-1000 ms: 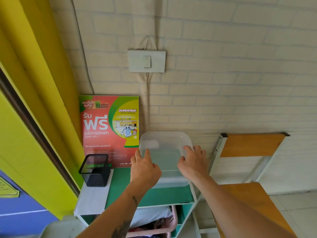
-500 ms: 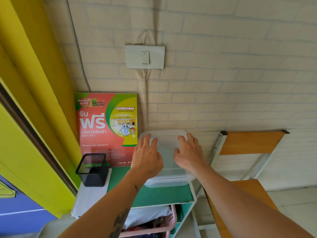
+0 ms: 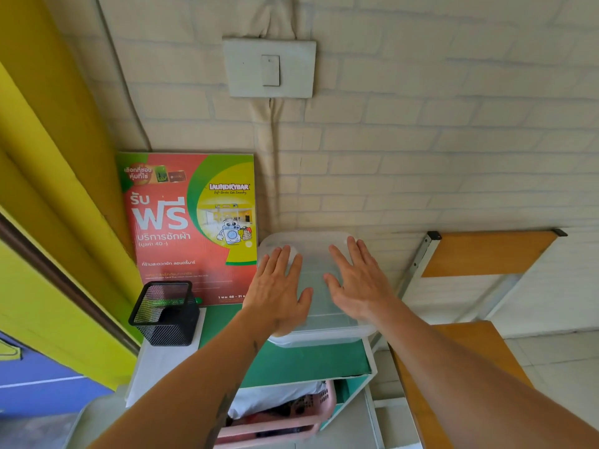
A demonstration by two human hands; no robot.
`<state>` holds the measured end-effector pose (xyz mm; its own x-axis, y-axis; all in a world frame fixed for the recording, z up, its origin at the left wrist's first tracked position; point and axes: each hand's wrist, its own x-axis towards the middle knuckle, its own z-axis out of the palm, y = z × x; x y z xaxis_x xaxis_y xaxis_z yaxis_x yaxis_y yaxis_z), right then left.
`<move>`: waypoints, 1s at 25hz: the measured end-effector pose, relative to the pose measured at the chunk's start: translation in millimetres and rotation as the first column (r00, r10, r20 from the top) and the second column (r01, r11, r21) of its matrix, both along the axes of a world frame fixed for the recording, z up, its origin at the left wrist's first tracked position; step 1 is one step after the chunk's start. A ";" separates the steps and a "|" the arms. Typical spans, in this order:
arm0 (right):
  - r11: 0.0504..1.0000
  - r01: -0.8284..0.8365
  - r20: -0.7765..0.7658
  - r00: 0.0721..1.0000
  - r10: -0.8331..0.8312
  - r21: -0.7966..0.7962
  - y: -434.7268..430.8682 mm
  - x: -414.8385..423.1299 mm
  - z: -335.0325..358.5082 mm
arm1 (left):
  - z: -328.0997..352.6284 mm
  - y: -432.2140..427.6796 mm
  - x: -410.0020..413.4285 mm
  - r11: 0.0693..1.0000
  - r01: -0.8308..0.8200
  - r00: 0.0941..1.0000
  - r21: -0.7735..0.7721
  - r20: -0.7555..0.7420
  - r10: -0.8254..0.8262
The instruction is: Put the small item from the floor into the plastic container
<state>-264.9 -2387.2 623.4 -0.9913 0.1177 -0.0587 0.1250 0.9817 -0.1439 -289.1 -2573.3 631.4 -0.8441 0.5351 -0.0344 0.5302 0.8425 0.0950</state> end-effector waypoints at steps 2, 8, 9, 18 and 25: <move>1.000 0.000 -0.009 1.000 0.000 -0.003 1.2 -2.1 -2.6 | -0.6 0.4 -2.6 1.000 0.000 1.000 -0.016 0.000 0.000; 1.000 0.008 -0.023 1.000 -0.009 -0.013 -0.3 -1.0 -1.9 | 1.5 2.1 -2.5 0.999 -0.001 1.000 -0.050 0.003 0.001; 1.000 0.010 -0.024 1.000 -0.011 -0.016 -0.5 -0.9 -1.7 | 0.7 2.2 -2.7 0.999 -0.001 1.000 -0.036 0.003 0.001; 0.999 0.029 0.057 0.998 -0.027 -0.027 -2.0 0.2 6.4 | 1.2 -1.1 -1.0 0.993 -0.026 1.000 0.115 0.017 0.024; 0.991 0.057 0.121 0.992 -0.043 -0.118 -7.2 15.7 75.1 | 62.0 -9.1 0.8 0.987 -0.079 0.990 0.138 0.125 0.062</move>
<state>-249.2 -2394.4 698.5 -0.9697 0.1519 -0.1915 0.1966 0.9501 -0.2421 -288.3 -2582.3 693.4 -0.8740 0.4814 -0.0656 0.4477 0.8504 0.2763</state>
